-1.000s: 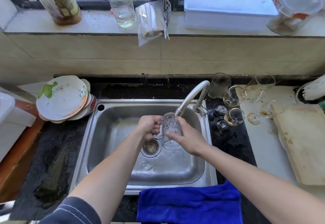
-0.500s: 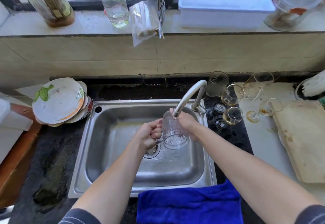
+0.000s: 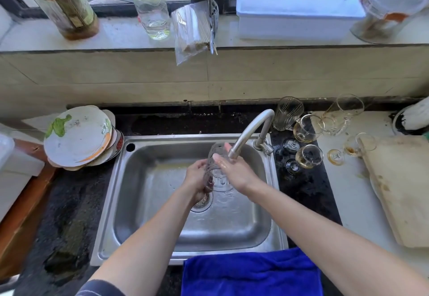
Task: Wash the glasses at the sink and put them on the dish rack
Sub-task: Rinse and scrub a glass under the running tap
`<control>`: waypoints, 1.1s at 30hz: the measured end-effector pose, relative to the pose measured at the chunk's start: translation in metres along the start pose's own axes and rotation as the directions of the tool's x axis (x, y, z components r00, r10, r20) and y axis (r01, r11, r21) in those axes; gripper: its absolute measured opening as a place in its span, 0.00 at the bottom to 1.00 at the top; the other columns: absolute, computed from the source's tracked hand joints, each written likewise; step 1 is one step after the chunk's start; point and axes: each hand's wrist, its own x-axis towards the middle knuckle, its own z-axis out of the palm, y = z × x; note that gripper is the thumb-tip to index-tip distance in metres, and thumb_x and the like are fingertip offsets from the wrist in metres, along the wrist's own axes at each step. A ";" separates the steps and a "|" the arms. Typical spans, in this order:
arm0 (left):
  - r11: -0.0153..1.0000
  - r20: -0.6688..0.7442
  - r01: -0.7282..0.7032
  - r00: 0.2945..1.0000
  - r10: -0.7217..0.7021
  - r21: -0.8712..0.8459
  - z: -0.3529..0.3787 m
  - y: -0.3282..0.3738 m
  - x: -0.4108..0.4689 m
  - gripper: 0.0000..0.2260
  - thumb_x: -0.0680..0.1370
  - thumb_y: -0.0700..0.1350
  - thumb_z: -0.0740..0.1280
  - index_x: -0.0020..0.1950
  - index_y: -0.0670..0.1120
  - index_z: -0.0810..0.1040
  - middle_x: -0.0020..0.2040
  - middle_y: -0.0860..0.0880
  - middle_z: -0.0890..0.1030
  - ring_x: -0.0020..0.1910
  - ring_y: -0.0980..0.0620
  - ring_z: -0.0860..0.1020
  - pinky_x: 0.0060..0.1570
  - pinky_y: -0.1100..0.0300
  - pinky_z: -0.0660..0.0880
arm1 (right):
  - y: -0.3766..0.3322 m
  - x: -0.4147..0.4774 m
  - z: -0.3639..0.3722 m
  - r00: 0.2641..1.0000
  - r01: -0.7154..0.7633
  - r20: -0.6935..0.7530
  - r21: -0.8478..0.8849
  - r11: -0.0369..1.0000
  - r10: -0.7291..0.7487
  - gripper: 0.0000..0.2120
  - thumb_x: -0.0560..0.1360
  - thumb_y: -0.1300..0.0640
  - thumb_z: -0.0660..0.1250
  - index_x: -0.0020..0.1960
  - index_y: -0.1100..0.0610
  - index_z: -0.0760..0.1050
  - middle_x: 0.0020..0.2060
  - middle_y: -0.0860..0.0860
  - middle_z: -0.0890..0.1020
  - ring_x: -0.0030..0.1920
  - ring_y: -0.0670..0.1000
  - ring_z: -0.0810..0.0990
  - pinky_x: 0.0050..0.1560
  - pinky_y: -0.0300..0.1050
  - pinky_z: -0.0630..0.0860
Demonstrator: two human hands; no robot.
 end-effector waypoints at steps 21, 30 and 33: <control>0.932 0.201 0.304 0.943 -0.266 -0.196 -0.007 -0.004 -0.014 0.13 0.81 0.38 0.57 0.36 0.47 0.66 0.22 0.51 0.64 0.16 0.59 0.59 0.16 0.74 0.54 | 0.016 0.026 -0.012 0.987 0.025 -0.158 -0.003 1.000 -0.025 0.10 0.78 0.45 0.59 0.41 0.40 0.76 0.38 0.38 0.77 0.43 0.45 0.73 0.52 0.49 0.73; 0.992 0.023 0.119 0.992 -0.120 0.044 0.009 0.016 -0.032 0.10 0.81 0.46 0.60 0.44 0.45 0.77 0.37 0.46 0.77 0.31 0.51 0.73 0.25 0.63 0.71 | 0.024 0.036 -0.011 0.942 -0.296 -0.031 0.393 0.870 0.335 0.20 0.74 0.38 0.59 0.48 0.50 0.81 0.51 0.53 0.85 0.53 0.55 0.83 0.57 0.60 0.78; 0.978 -0.051 -0.135 0.988 0.145 0.158 0.007 0.028 -0.046 0.18 0.81 0.54 0.56 0.45 0.44 0.79 0.39 0.47 0.82 0.37 0.49 0.77 0.36 0.57 0.73 | 0.023 0.038 -0.018 0.930 -0.295 -0.080 0.422 0.857 0.359 0.17 0.75 0.43 0.59 0.46 0.53 0.81 0.50 0.55 0.85 0.47 0.55 0.83 0.54 0.56 0.79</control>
